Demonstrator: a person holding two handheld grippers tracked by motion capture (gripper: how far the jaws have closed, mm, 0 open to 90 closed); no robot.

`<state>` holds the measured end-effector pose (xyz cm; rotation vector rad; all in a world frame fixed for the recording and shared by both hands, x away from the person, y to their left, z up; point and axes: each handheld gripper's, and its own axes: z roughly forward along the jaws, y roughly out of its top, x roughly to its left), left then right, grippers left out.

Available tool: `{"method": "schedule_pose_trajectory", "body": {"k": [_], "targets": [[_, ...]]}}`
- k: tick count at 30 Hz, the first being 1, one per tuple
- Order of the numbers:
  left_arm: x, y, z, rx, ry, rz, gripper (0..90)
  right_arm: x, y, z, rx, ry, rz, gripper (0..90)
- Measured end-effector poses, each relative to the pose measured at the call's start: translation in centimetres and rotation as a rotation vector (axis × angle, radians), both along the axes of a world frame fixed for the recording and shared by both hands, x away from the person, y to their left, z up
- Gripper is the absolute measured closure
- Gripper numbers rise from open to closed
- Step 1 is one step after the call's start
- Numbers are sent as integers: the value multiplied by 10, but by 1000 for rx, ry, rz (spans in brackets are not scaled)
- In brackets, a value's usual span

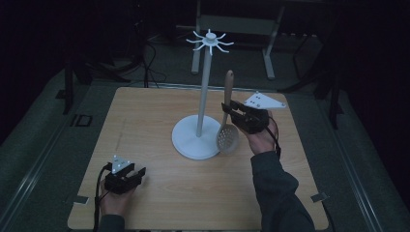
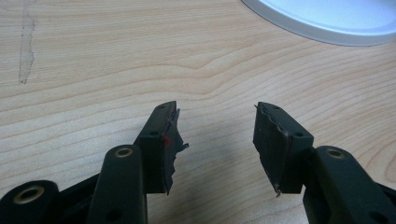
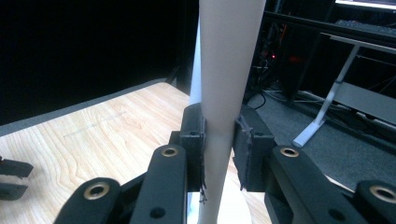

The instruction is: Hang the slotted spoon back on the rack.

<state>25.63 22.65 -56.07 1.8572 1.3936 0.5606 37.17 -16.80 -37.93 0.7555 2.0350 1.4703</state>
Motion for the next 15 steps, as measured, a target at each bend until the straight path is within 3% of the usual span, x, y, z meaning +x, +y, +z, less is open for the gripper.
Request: {"method": "schedule_pose_trajectory", "body": {"k": [7, 15], "targets": [[0, 0, 0, 0, 0, 0, 502, 5, -4, 12, 32, -5, -12, 750], [-1, 2, 1, -4, -3, 2, 502, 9, -3, 18, 27, -1, -10, 750]]}}
